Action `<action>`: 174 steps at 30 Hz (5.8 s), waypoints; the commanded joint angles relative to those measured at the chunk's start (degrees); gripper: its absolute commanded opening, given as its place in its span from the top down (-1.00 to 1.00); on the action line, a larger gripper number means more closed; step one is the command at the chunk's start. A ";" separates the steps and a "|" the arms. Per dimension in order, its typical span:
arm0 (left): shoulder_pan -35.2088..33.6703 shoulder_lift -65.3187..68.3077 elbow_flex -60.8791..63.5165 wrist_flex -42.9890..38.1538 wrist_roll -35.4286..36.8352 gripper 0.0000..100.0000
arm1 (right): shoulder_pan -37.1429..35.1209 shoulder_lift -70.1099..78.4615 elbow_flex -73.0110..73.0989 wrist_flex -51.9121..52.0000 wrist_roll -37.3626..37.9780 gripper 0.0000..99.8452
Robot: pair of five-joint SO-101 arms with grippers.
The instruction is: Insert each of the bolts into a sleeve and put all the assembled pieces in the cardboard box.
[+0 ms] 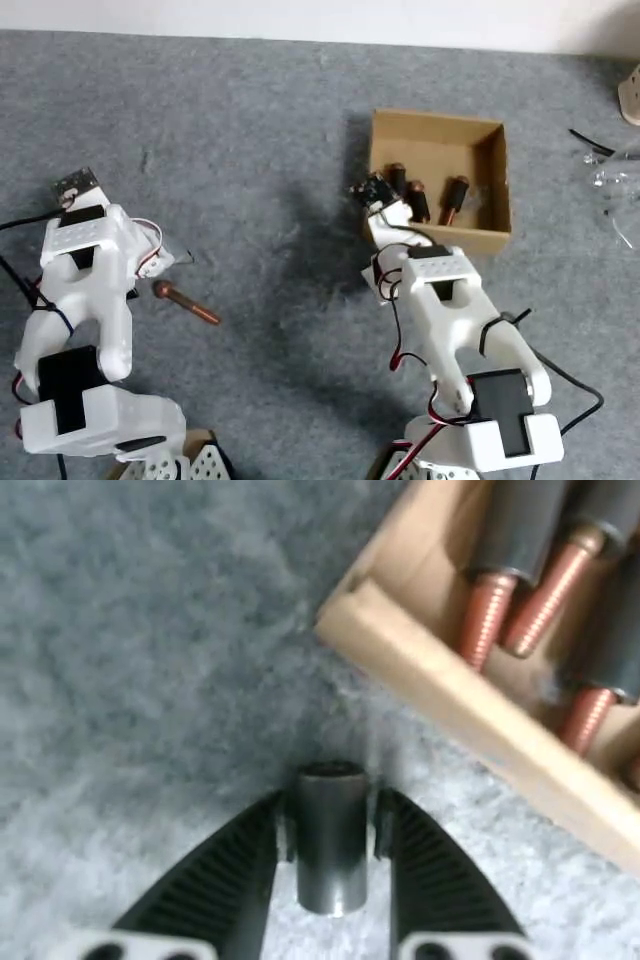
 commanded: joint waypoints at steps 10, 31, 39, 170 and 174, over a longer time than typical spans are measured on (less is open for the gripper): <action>-0.66 -2.51 -0.92 -0.44 0.09 0.35 | 3.65 -0.75 0.66 7.60 -0.70 0.77; -0.48 -2.51 -0.84 -0.53 0.09 0.35 | -0.75 9.89 -8.57 1.45 -0.70 0.77; -0.57 -2.51 -0.84 -0.62 0.09 0.35 | -0.22 12.44 -11.91 3.74 -0.70 0.77; 15.96 -2.33 11.30 -6.07 6.95 0.47 | 0.22 -91.65 55.25 -2.59 -6.42 0.99; 15.96 2.24 9.27 -6.07 7.12 0.62 | 0.22 -91.65 55.25 -2.59 -6.42 0.99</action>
